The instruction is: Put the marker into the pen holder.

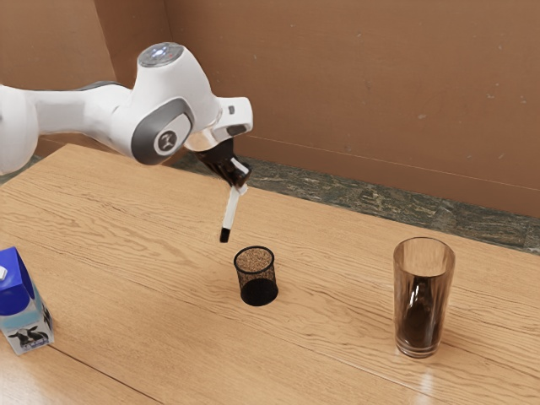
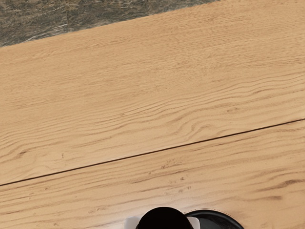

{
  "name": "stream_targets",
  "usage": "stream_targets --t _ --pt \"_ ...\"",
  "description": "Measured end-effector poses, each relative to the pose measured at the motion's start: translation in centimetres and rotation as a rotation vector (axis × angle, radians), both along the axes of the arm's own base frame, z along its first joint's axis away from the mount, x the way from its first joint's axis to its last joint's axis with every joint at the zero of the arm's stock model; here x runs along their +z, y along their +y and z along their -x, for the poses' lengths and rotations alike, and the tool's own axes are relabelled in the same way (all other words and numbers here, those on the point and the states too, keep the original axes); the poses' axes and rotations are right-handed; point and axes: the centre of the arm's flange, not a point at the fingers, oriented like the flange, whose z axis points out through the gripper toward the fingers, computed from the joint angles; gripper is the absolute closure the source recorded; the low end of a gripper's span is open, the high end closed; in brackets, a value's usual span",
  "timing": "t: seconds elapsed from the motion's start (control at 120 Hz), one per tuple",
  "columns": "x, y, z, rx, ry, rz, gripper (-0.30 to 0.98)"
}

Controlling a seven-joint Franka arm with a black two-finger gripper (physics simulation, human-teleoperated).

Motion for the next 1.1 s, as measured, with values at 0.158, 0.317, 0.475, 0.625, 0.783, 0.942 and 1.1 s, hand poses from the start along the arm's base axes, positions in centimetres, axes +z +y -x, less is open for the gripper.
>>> stream_targets --t 0.158,0.317,0.475,0.625,0.783,0.942,1.1 --pt "-1.3 1.3 -2.6 0.037 0.011 0.024 0.78" --pt "-2.4 -1.5 -3.9 0.004 0.020 0.040 0.77" --pt "-4.0 -2.6 -4.2 -0.002 0.043 0.048 0.76" --pt "-8.0 -3.1 -4.7 0.000 0.104 0.054 0.76" --pt "-11.2 -2.8 -5.0 0.010 0.154 0.065 0.61" --pt "-7.5 -1.9 -4.5 0.015 0.139 0.062 0.30" --pt "9.5 1.2 -2.2 0.017 0.124 0.008 0.14"
